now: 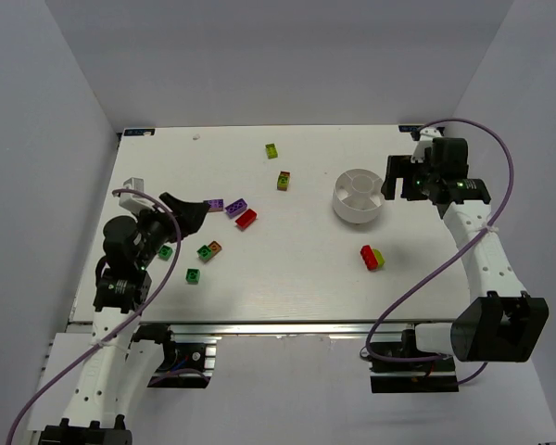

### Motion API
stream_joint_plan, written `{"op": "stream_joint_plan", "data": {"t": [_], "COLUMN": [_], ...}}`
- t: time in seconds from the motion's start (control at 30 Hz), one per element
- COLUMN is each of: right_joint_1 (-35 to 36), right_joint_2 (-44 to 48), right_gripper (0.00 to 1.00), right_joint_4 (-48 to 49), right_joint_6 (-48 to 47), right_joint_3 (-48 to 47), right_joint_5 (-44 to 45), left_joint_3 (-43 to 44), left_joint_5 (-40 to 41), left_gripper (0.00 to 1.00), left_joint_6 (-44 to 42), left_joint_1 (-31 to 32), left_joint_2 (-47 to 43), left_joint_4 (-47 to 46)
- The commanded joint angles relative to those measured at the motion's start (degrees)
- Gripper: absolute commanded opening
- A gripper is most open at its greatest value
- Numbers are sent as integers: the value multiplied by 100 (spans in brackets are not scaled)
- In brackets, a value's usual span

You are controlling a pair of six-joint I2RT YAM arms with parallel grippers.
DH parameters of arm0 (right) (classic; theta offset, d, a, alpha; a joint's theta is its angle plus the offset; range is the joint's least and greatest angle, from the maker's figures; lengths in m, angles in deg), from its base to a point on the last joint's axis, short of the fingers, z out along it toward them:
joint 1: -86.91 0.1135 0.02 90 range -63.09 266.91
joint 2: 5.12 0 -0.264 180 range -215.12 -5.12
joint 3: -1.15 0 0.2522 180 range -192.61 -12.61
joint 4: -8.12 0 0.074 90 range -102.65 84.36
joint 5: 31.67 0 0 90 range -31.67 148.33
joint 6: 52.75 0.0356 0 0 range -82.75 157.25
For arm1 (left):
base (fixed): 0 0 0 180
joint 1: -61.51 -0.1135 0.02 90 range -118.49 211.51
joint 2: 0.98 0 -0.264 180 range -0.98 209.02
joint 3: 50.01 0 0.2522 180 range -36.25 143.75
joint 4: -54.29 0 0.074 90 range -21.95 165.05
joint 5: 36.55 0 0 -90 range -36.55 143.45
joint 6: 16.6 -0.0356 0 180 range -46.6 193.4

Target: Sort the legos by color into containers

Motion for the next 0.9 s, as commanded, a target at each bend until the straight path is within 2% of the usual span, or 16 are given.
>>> {"op": "stream_joint_plan", "data": {"t": [0.0, 0.1, 0.13, 0.2, 0.27, 0.33, 0.37, 0.43, 0.47, 0.53, 0.57, 0.6, 0.67, 0.77, 0.8, 0.87], "right_joint_1": [17, 707, 973, 1692, 2064, 2443, 2591, 2698, 2829, 2900, 2901, 2909, 2918, 3032, 3050, 3050], "right_joint_2": [282, 370, 422, 414, 274, 20, -42, -332, -489, -1137, -1437, -1719, -2274, -2617, -2870, -3188], "right_gripper": [90, 90, 90, 90, 89, 89, 89, 89, 76, 41, 16, 15, 31, 82, 89, 89], "right_joint_4": [-36, -958, -883, -628, -697, -698, -654, -268, -75, 145, 42, -107, -214, -47, 23, 85], "right_joint_6": [-1572, -3838, -3872, -3933, -4153, -4233, -4137, -3076, -2786, -1413, -985, -633, 236, 941, 1048, 1329], "right_joint_3": [-23, 38, 125, 389, 443, 355, 294, 153, 40, -564, -855, -1171, -1701, -1886, -1982, -2384], "right_joint_5": [-2206, -3299, -3082, -2512, -2316, -2253, -2332, -2359, -2246, -1738, -1396, -1314, -1270, -1076, -1059, -780], "left_joint_3": [-89, -177, -194, -255, -282, -300, -308, -300, -282, -230, -229, -238, -291, -274, -282, -300], "left_joint_5": [-291, -511, -520, -520, -467, -415, -371, -327, -283, -256, -239, -212, -186, -98, -81, -19], "left_gripper": [92, 56, 31, 16, 10, 13, 31, 55, 72, 80, 83, 84, 85, 86, 86, 86], "left_joint_6": [70, 158, 175, 245, 263, 307, 325, 351, 360, 360, 377, 412, 456, 527, 544, 571], "left_joint_1": [-3, -3, -3, -3, -3, -3, -3, 5, -3, -3, -3, -3, -3, -3, -3, -3], "left_joint_2": [-118, -171, -197, -311, -451, -548, -636, -716, -742, -847, -874, -909, -1032, -1129, -1138, -1173], "left_joint_4": [-65, -197, -179, -144, -74, 75, 128, 295, 348, 566, 620, 699, 752, 901, 954, 998]}}
